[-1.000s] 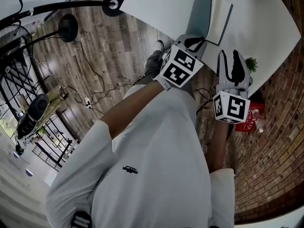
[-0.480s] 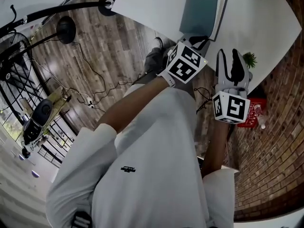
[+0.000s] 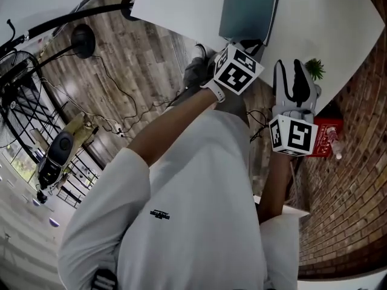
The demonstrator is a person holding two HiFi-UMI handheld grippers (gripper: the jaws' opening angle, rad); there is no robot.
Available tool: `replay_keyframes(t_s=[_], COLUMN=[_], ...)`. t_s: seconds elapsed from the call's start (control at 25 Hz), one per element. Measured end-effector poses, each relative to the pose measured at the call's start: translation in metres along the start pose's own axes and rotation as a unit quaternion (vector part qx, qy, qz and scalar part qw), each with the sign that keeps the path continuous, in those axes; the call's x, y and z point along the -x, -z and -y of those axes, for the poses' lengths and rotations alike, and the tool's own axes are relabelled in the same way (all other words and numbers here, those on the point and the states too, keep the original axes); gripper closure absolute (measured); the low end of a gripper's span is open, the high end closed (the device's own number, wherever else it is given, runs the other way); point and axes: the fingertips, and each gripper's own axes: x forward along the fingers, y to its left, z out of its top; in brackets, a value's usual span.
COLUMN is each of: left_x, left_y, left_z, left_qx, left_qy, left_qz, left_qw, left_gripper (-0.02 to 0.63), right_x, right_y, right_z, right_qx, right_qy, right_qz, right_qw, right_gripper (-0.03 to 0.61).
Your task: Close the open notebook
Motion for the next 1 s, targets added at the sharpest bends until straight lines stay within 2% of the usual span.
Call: replay_keyframes(t_s=[0.36, 0.56, 0.72, 1.0], left_x=[-0.023, -0.025, -0.023, -0.012], left_y=[0.011, 0.014, 0.013, 0.011], left_z=[-0.004, 0.005, 0.009, 0.010], left_qx=[-0.007, -0.001, 0.007, 0.012], left_qy=[-0.011, 0.008, 0.015, 0.023], left_qz=[-0.027, -0.030, -0.029, -0.027], left_qw=[0.9996, 0.9995, 0.9994, 0.9993], left_gripper=[0.574, 0.546, 0.497, 0.490], right_x=[0.005, 0.009, 0.012, 0.014], right_y=[0.007, 0.008, 0.005, -0.003], right_z=[0.016, 0.020, 0.019, 0.016], right_qx=[-0.007, -0.008, -0.007, -0.003], right_qy=[0.004, 0.004, 0.002, 0.002], right_qz=[0.001, 0.003, 0.008, 0.017], right_qw=[1.000, 1.000, 1.000, 1.000], right_gripper=[0.405, 0.405, 0.405, 0.410])
